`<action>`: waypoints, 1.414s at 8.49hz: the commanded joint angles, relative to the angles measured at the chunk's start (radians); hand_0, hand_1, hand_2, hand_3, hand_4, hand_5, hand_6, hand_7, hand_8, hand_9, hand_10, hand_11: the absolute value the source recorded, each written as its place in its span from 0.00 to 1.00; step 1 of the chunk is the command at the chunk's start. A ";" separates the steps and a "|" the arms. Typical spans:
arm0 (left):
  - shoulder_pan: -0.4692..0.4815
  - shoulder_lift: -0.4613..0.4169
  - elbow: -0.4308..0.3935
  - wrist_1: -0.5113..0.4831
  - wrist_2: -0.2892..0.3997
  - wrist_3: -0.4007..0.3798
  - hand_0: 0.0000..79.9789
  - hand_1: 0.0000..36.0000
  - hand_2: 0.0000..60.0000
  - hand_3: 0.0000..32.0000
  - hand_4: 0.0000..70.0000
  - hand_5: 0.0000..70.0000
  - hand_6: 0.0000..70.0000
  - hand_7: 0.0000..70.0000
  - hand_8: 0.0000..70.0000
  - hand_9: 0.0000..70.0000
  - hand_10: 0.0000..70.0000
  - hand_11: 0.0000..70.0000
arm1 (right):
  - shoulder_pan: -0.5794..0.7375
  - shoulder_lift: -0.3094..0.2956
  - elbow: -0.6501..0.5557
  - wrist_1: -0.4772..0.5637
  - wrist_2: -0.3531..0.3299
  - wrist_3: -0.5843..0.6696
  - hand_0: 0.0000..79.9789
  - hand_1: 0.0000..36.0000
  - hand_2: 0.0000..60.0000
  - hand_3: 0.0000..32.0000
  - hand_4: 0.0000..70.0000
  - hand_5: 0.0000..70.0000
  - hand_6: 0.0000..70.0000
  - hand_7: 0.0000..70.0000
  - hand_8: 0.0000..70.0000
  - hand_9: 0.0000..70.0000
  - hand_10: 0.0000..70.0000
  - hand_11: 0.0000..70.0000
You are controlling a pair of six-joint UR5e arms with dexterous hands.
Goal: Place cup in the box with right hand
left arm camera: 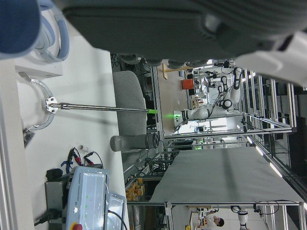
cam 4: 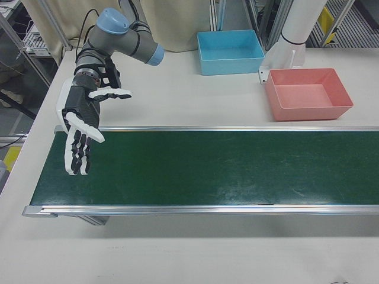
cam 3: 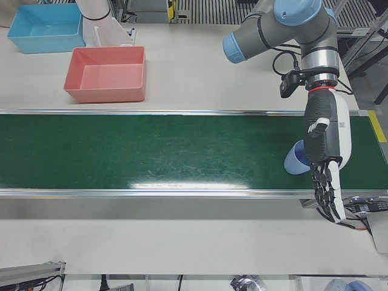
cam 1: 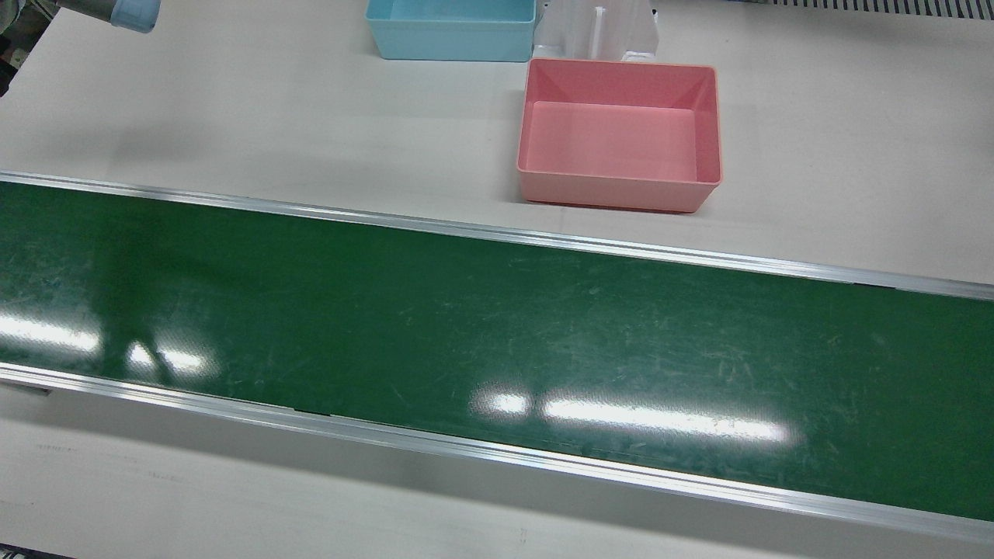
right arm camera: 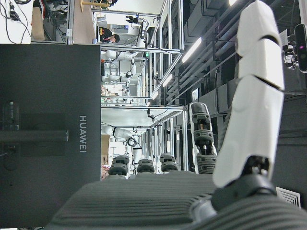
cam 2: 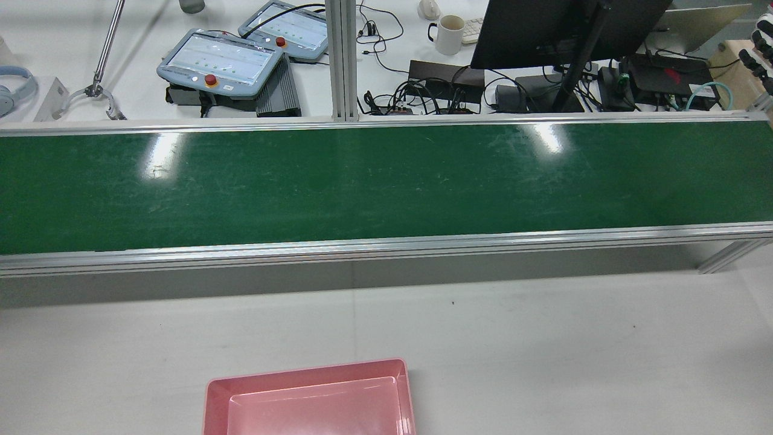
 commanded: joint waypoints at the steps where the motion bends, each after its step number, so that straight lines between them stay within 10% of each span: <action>1: 0.000 0.000 0.000 -0.001 0.000 0.000 0.00 0.00 0.00 0.00 0.00 0.00 0.00 0.00 0.00 0.00 0.00 0.00 | 0.001 -0.001 0.000 0.000 0.000 0.000 0.68 0.63 0.19 0.14 0.19 0.09 0.04 0.14 0.05 0.04 0.06 0.11; 12: 0.000 0.000 0.000 -0.001 0.000 0.000 0.00 0.00 0.00 0.00 0.00 0.00 0.00 0.00 0.00 0.00 0.00 0.00 | 0.001 -0.002 0.001 0.000 0.000 0.000 0.69 0.68 0.27 0.17 0.18 0.10 0.04 0.14 0.05 0.04 0.06 0.12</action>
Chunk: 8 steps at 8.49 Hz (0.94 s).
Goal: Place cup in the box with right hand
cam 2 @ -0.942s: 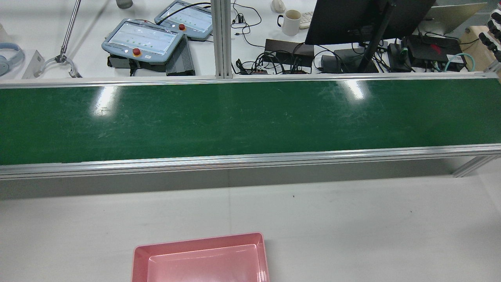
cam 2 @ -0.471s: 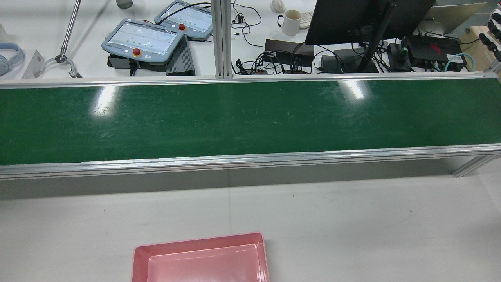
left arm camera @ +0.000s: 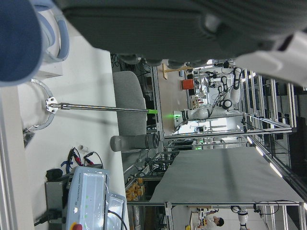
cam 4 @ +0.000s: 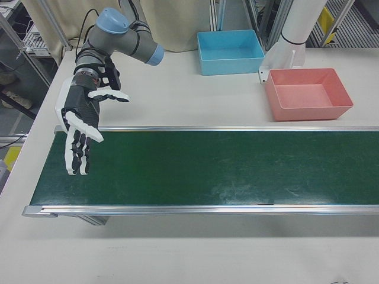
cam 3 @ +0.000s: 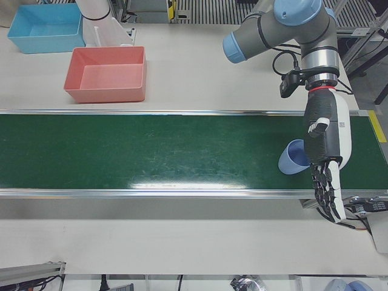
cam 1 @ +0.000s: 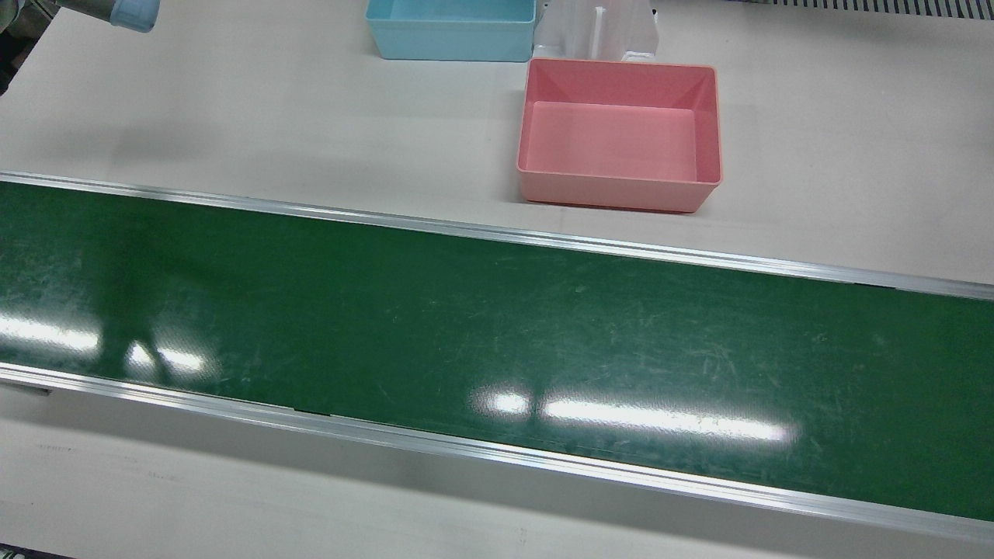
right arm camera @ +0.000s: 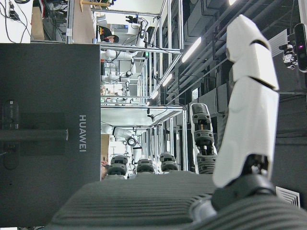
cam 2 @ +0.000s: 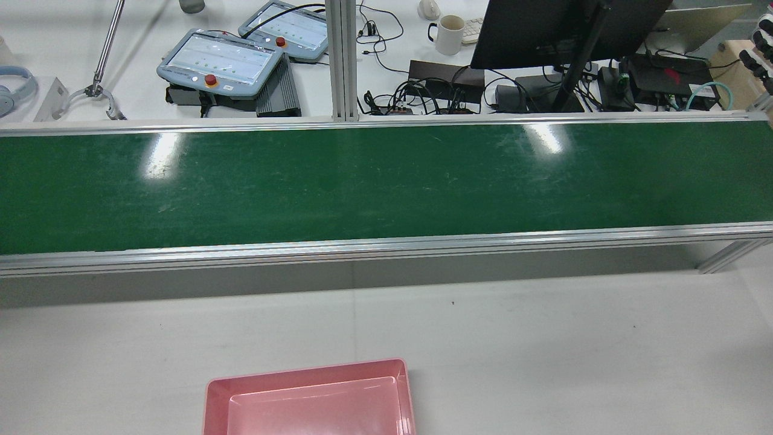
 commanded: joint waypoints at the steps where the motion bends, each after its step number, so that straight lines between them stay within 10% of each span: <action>1: 0.000 0.000 -0.001 -0.002 0.000 -0.001 0.00 0.00 0.00 0.00 0.00 0.00 0.00 0.00 0.00 0.00 0.00 0.00 | 0.000 0.000 0.000 0.001 0.000 0.000 0.68 0.67 0.26 0.18 0.17 0.10 0.03 0.14 0.05 0.04 0.06 0.11; 8: 0.000 0.000 0.001 -0.002 0.000 0.000 0.00 0.00 0.00 0.00 0.00 0.00 0.00 0.00 0.00 0.00 0.00 0.00 | 0.000 0.001 -0.006 0.001 0.000 0.000 0.68 0.65 0.26 0.18 0.18 0.10 0.04 0.15 0.05 0.05 0.07 0.13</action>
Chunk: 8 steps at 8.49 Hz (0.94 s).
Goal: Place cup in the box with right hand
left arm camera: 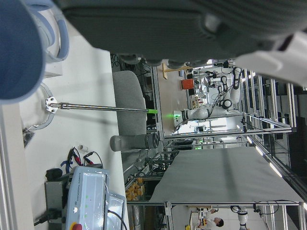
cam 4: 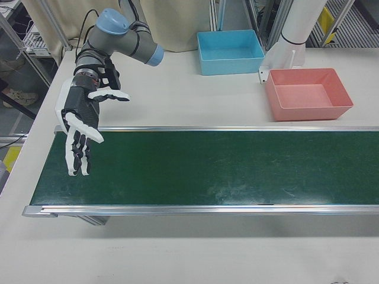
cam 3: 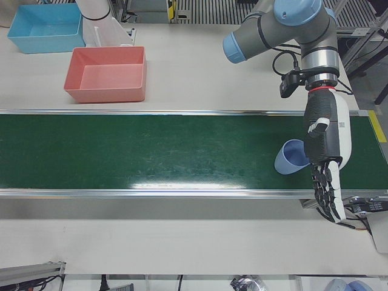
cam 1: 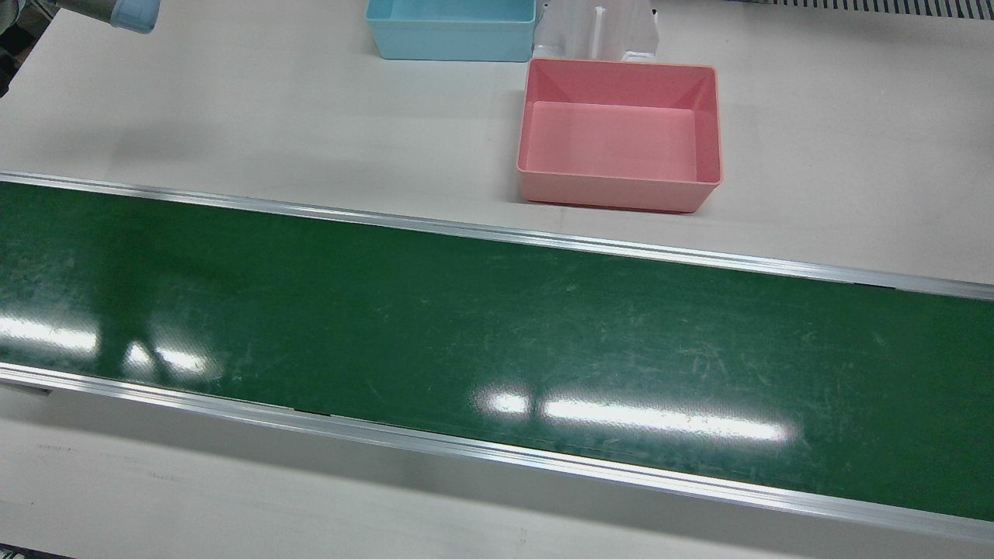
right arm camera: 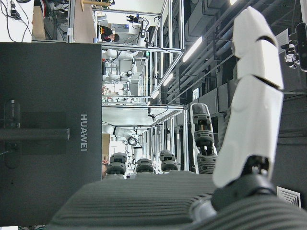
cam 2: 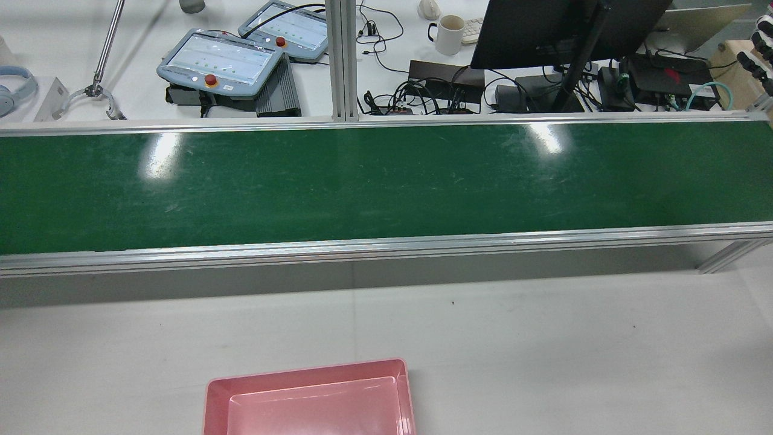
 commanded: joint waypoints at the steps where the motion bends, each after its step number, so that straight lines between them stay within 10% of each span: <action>1: 0.000 0.000 0.000 0.000 0.000 0.001 0.00 0.00 0.00 0.00 0.00 0.00 0.00 0.00 0.00 0.00 0.00 0.00 | 0.001 0.000 0.001 0.000 -0.002 0.001 0.67 0.64 0.24 0.21 0.16 0.10 0.03 0.15 0.05 0.04 0.07 0.13; 8: 0.000 0.000 0.001 0.000 0.000 0.001 0.00 0.00 0.00 0.00 0.00 0.00 0.00 0.00 0.00 0.00 0.00 0.00 | 0.001 -0.002 -0.005 0.003 -0.002 0.001 0.66 0.59 0.22 0.26 0.14 0.09 0.03 0.13 0.05 0.04 0.07 0.12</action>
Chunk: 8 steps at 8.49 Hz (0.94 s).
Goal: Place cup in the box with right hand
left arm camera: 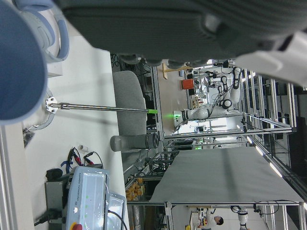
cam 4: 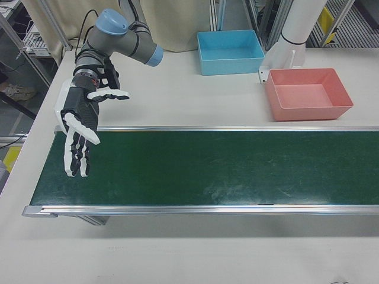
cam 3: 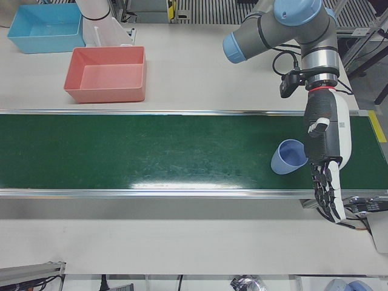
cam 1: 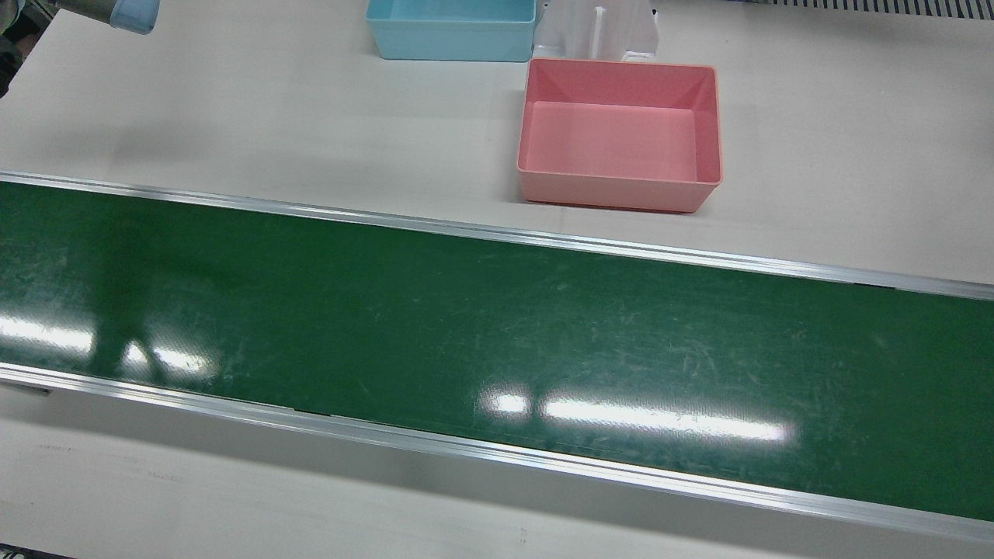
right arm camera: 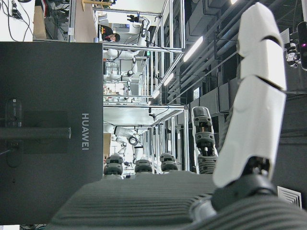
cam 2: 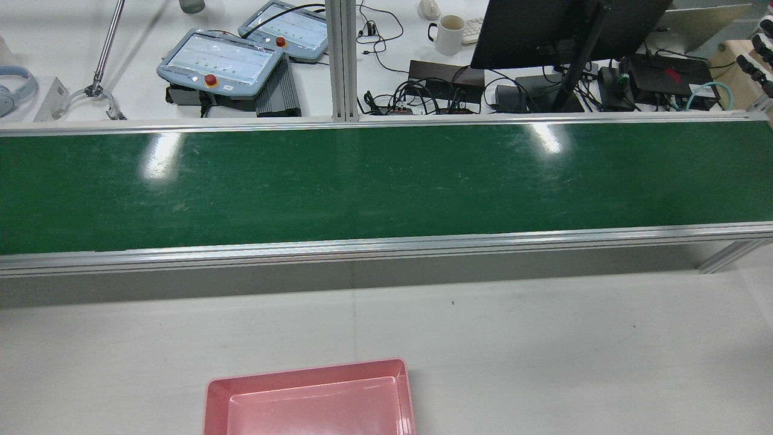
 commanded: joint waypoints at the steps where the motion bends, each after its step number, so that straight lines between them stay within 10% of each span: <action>1: 0.000 0.000 0.000 -0.002 0.000 0.000 0.00 0.00 0.00 0.00 0.00 0.00 0.00 0.00 0.00 0.00 0.00 0.00 | 0.002 0.000 0.001 0.000 0.000 0.000 0.66 0.61 0.22 0.27 0.13 0.09 0.03 0.12 0.05 0.03 0.07 0.12; 8: 0.000 0.000 0.000 0.000 0.000 0.000 0.00 0.00 0.00 0.00 0.00 0.00 0.00 0.00 0.00 0.00 0.00 0.00 | 0.000 0.000 -0.004 0.000 0.000 -0.002 0.65 0.58 0.21 0.31 0.13 0.09 0.02 0.12 0.04 0.03 0.06 0.12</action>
